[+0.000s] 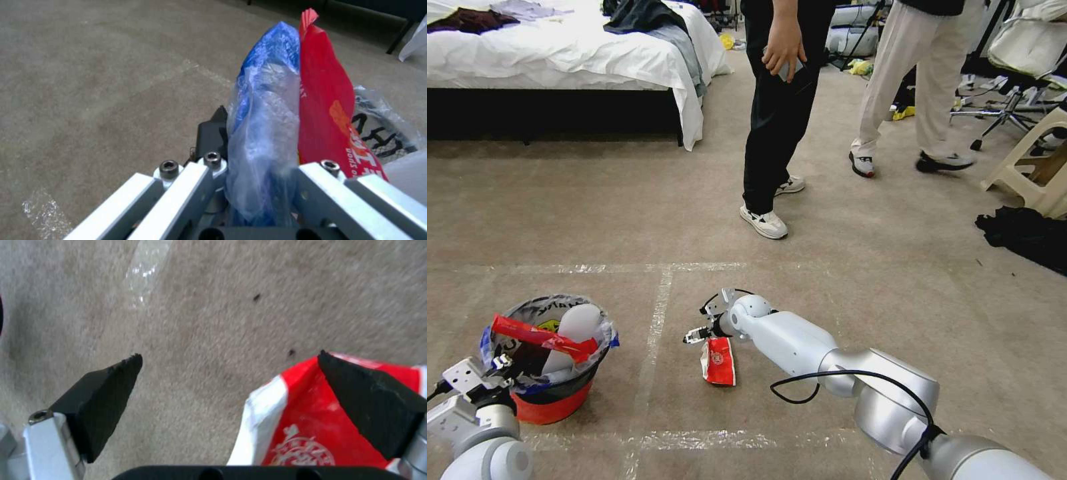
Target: Pick up the trash bin and place the garbage on the floor into it.
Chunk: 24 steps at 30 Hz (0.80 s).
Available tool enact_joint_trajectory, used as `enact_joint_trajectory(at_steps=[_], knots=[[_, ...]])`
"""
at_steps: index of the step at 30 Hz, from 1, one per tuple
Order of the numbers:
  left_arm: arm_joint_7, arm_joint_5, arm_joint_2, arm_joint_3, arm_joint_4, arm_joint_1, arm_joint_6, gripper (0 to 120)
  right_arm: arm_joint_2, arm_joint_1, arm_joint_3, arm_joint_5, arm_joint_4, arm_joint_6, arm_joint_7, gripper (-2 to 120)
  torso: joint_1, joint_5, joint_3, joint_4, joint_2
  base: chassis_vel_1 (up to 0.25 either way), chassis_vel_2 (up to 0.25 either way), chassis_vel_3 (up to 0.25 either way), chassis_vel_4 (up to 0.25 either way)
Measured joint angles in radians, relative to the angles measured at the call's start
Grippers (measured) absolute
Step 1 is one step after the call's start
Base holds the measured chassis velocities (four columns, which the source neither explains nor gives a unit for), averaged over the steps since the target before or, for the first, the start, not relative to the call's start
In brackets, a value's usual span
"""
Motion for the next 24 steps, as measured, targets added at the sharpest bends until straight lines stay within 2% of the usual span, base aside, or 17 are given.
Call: enact_joint_trajectory(at_steps=[16,24], knots=[[0.002,0.0,-0.01,0.007,0.008,-0.004,-0.006,4,0.0,-0.021,-0.016,0.013,0.023,-0.032,0.06,100,0.0,0.0001,0.0,-0.0001,0.0,0.0,0.0,0.0,0.0],[0.002,-0.001,-0.012,0.014,0.015,-0.015,-0.007,4,0.0,0.013,-0.046,0.061,0.108,-0.058,0.092,100,0.0,0.0002,0.0,0.0001,0.0,0.0,0.0,0.0,0.0]])
